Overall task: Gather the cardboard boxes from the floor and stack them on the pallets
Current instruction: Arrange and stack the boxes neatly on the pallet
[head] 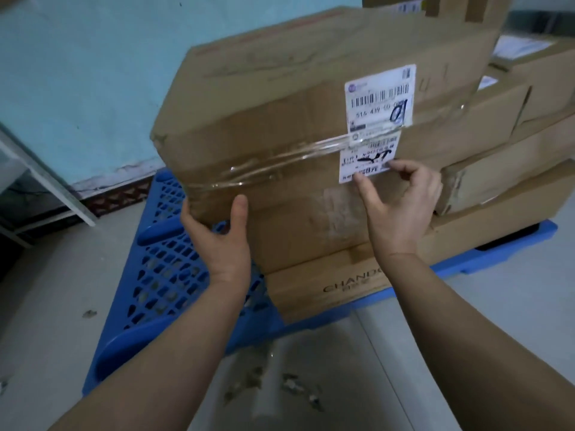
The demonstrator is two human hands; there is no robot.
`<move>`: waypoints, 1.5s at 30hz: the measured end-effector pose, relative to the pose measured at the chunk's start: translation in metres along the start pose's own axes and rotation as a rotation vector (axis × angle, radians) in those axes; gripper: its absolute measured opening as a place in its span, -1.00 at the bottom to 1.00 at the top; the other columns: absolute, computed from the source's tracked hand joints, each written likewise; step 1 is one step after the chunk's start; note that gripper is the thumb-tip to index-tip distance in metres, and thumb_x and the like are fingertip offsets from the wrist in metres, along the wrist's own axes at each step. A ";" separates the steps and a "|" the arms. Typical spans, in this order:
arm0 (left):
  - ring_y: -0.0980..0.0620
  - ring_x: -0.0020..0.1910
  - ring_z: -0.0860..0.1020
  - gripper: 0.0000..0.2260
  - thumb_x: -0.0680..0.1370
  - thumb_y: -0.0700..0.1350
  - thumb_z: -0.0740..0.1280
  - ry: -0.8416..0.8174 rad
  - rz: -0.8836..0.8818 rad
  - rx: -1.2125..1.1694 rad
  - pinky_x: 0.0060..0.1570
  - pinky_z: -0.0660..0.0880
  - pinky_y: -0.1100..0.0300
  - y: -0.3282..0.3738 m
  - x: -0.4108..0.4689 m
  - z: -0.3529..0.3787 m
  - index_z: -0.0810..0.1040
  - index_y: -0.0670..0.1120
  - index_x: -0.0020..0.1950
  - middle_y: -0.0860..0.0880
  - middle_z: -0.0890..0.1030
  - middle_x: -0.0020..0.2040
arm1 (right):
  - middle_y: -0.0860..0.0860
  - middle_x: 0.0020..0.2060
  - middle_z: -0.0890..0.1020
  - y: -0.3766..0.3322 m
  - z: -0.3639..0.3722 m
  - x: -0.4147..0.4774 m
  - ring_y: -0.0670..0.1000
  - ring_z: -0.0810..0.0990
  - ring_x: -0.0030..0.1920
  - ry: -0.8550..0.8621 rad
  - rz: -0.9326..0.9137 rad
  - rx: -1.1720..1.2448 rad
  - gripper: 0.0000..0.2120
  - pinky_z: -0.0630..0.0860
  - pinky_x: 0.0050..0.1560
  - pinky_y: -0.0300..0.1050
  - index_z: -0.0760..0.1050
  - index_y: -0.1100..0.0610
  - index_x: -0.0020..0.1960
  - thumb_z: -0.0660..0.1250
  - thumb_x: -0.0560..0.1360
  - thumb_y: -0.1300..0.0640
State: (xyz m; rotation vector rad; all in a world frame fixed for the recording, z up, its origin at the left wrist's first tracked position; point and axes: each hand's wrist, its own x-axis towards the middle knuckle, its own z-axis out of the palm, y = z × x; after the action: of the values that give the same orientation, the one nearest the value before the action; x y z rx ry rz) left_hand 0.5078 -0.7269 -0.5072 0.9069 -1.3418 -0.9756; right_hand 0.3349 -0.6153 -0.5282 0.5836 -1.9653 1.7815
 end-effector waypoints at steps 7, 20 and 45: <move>0.25 0.18 0.48 -0.28 0.37 0.11 0.44 -0.020 -0.011 -0.104 -0.04 0.44 0.56 -0.001 -0.006 0.009 0.24 -0.06 0.44 0.03 0.46 0.28 | 0.22 0.20 0.48 0.022 -0.010 0.015 0.19 0.44 0.27 0.005 0.037 -0.093 -0.12 0.38 0.30 0.12 0.40 0.29 0.29 0.29 0.34 -0.44; 0.12 0.21 0.50 -0.35 0.41 0.09 0.48 -0.038 -0.012 -0.043 0.19 0.47 0.19 -0.010 0.017 0.015 0.29 0.00 0.41 0.02 0.49 0.28 | 0.12 0.47 0.31 0.029 -0.010 0.051 0.12 0.26 0.48 -0.096 0.122 -0.106 -0.12 0.21 0.46 0.11 0.16 0.17 0.53 0.45 0.39 -0.18; 0.38 0.03 0.48 -0.50 0.38 0.15 0.40 -0.308 -0.301 -0.114 0.01 0.38 0.35 -0.029 -0.039 -0.001 0.33 0.20 0.27 0.31 0.51 0.06 | -0.04 0.35 0.43 0.053 -0.028 0.047 0.02 0.47 0.29 -0.200 0.693 0.189 0.05 0.40 0.36 0.04 0.27 -0.03 0.41 0.42 0.05 -0.48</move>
State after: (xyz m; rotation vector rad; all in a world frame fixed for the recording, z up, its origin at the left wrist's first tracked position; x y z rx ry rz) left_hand 0.5078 -0.7002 -0.5481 0.9132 -1.4107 -1.4576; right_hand 0.2669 -0.5843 -0.5418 0.1289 -2.3366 2.4106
